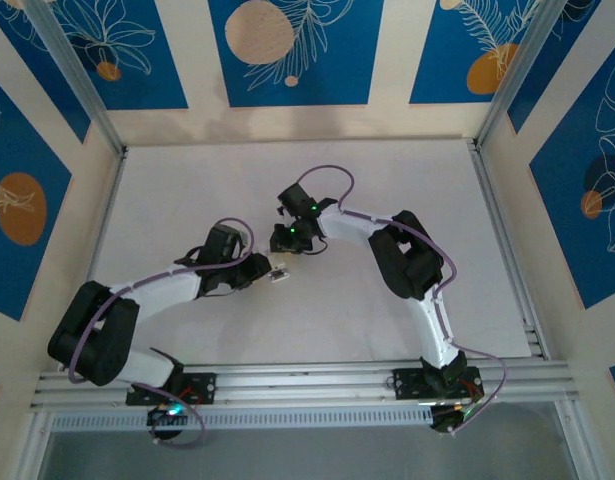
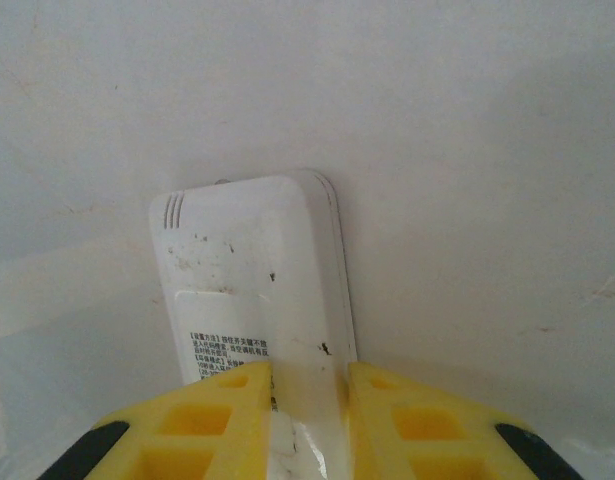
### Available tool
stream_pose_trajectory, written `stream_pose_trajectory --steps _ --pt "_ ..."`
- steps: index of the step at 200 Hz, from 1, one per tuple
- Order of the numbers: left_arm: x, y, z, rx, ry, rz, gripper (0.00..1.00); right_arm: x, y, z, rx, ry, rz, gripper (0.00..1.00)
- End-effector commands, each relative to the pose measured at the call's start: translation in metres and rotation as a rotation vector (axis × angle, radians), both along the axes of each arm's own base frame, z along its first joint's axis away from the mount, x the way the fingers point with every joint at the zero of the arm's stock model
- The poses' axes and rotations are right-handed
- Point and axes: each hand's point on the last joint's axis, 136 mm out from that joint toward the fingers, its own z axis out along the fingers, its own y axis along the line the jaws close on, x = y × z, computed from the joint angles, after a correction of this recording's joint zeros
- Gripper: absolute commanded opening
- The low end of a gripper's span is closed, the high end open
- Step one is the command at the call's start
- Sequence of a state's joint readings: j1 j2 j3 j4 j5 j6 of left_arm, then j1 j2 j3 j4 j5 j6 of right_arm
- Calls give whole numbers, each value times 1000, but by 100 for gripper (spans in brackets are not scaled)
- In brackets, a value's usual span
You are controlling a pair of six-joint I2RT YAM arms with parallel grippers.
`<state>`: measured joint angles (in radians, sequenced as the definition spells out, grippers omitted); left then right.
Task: Load the batteries into the remote control
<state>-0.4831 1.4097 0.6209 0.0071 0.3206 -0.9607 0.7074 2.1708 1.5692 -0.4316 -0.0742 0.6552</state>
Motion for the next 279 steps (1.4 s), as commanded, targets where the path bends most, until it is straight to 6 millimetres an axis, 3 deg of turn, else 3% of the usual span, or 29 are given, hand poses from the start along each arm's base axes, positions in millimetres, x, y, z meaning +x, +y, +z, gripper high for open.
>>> stream_pose_trajectory --steps 1,83,113,279 --pt "2 0 -3 27 2 -2 24 -20 -11 -27 -89 74 19 26" --pt "3 -5 -14 25 49 -9 22 -20 -11 -26 -89 72 18 26" --pt "5 -10 -15 0 48 -15 15 -21 -11 -27 -89 73 20 26" --pt "6 -17 -27 -9 80 -32 10 -21 -12 -27 -94 75 22 26"
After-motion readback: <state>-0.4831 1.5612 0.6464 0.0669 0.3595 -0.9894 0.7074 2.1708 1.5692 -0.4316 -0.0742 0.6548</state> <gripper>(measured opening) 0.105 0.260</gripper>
